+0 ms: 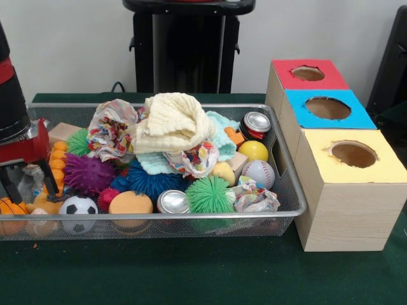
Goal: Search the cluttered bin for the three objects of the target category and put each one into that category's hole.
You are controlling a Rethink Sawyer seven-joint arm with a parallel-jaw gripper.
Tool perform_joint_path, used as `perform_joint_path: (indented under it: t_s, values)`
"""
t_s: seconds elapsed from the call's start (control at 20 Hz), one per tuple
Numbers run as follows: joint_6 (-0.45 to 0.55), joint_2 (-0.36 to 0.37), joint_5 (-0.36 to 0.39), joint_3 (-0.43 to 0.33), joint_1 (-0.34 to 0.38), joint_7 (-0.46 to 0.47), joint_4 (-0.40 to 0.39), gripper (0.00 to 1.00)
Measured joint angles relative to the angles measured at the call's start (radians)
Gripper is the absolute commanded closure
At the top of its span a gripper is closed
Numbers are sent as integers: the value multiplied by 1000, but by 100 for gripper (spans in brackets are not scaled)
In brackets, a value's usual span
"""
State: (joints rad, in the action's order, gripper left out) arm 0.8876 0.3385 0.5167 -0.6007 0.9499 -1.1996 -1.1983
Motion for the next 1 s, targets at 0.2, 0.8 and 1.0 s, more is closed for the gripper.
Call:
perform_joint_path:
  t_s: [0.2, 0.8, 1.0]
  values:
    - [2, -2, 19, 0, 0, 2, 3, 0]
    - [2, -2, 78, 2, -7, 2, 4, 0]
    - [2, -2, 119, 7, -17, 6, 3, 0]
